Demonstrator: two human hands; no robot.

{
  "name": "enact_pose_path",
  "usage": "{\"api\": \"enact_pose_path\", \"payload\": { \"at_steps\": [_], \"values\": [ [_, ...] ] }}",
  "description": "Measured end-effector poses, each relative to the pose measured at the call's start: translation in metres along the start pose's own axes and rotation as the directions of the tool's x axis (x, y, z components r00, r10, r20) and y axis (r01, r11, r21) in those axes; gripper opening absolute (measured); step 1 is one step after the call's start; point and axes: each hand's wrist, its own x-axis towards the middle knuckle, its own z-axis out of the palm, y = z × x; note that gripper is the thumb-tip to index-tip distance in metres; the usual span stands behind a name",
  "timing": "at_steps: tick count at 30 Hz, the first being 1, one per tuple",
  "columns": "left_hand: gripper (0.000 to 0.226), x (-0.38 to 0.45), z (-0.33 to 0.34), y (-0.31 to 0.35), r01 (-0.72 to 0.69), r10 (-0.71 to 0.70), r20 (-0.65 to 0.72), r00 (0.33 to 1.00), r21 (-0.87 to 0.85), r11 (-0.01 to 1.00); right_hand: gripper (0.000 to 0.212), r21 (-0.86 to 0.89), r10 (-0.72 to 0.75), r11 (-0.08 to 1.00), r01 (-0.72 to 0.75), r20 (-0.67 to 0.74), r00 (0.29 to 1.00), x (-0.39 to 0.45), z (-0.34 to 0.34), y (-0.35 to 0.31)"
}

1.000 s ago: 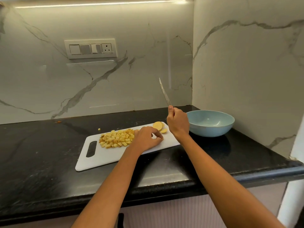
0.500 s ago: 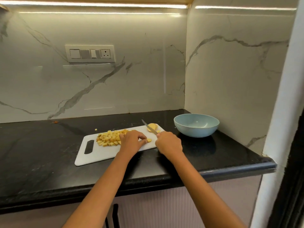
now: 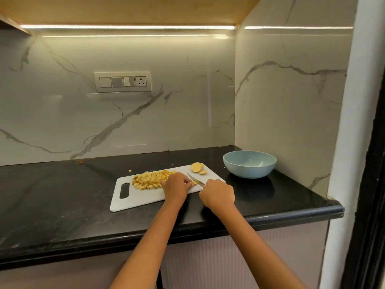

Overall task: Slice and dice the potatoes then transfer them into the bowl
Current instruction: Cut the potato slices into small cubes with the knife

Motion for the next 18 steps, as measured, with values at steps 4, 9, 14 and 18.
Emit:
{"api": "enact_pose_path", "payload": {
  "at_steps": [4,9,14,18],
  "values": [
    [0.016,-0.001,-0.001,-0.001,0.005,-0.005,-0.002,1.0,-0.007,1.0,0.027,0.013,-0.006,1.0,0.005,0.037,0.999,-0.001,-0.004,0.002],
    [0.014,0.0,-0.003,-0.001,0.011,-0.01,0.017,1.0,-0.048,0.999,0.027,0.018,-0.021,1.0,0.02,0.074,0.997,0.001,-0.008,0.003],
    [0.013,0.001,-0.005,-0.001,0.013,-0.012,0.026,1.0,-0.048,0.999,0.027,-0.056,-0.062,0.996,0.067,0.087,0.994,0.01,-0.005,-0.007],
    [0.014,0.001,-0.005,-0.001,0.018,-0.018,0.007,1.0,-0.03,0.999,0.027,-0.147,-0.119,0.981,0.123,0.037,0.992,0.0,0.003,-0.004]
  ]
}}
